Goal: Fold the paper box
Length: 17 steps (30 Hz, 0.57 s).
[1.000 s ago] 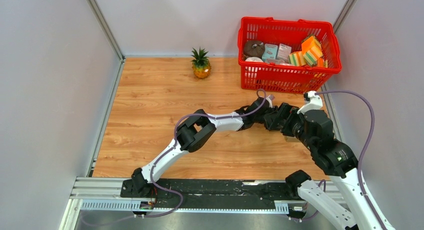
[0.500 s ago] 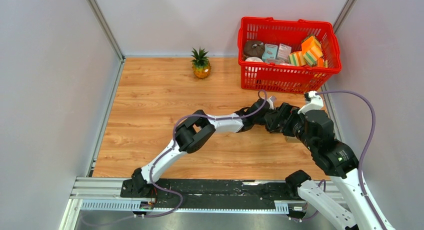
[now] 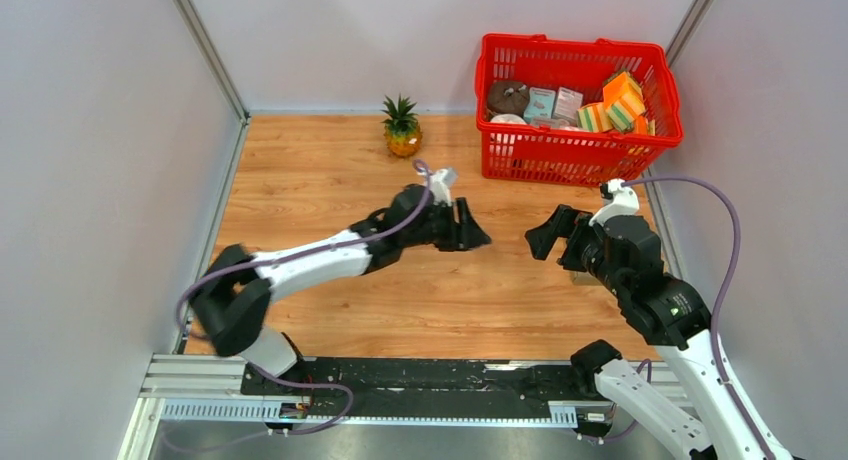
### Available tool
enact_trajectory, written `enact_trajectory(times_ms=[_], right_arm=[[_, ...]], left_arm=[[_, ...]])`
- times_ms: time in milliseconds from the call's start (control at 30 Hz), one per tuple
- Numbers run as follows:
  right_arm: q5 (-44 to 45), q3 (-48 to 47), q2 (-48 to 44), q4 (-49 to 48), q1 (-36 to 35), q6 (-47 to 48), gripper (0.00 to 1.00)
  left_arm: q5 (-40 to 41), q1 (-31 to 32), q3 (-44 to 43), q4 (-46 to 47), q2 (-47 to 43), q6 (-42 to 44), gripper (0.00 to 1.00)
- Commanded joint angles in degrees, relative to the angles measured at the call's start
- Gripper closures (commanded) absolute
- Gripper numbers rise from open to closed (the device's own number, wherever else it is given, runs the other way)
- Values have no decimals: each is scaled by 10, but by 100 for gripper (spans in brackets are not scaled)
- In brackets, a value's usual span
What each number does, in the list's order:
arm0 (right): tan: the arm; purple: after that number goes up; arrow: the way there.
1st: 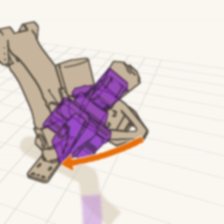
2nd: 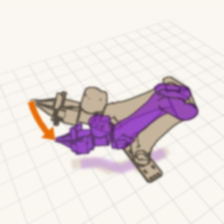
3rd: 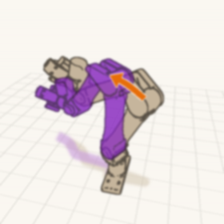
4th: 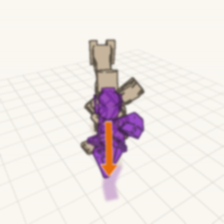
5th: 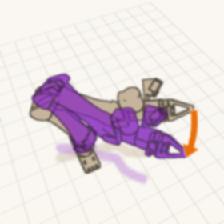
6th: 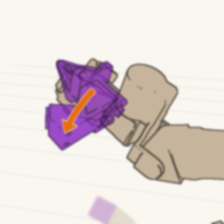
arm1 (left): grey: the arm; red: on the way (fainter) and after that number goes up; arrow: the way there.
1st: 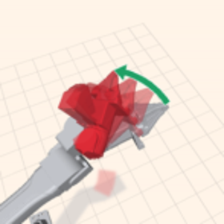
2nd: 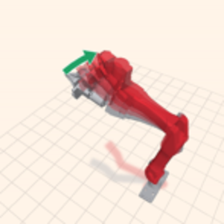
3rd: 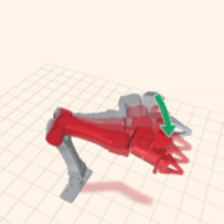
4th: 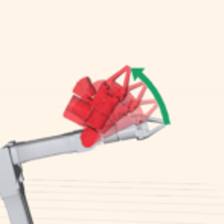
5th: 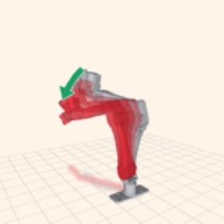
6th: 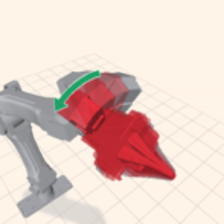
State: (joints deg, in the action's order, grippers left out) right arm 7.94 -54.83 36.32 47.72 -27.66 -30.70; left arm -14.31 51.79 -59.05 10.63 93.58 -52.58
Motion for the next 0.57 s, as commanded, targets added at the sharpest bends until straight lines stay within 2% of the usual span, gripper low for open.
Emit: enact_trajectory(times_ms=[0,67,100,133,200,300,367,400,433,533], right_arm=[[-28,-16,4,-31,1,34,0],[-32,-23,7,-33,1,52,0],[-29,-35,9,-36,1,63,0],[-22,-42,10,-37,0,68,0],[-10,-81,4,-37,0,87,0],[13,-124,-10,-41,1,107,0],[33,-159,-36,-47,1,115,0],[39,-164,-48,-54,1,115,0],[-4,-154,-72,-81,1,148,0],[-1,-198,-58,-29,-1,145,0]], left_arm=[[111,-24,60,-151,-210,176,42],[143,-54,59,-254,-287,221,41],[173,-63,50,-293,-360,263,39],[208,-75,38,-361,-396,283,37],[227,-101,-11,-413,-484,334,34],[254,-104,-90,-476,-554,400,29],[256,-104,-145,-501,-567,425,29],[259,-103,-158,-524,-571,431,29],[263,-103,-177,-533,-575,433,29],[268,-104,-188,-554,-587,437,29]])
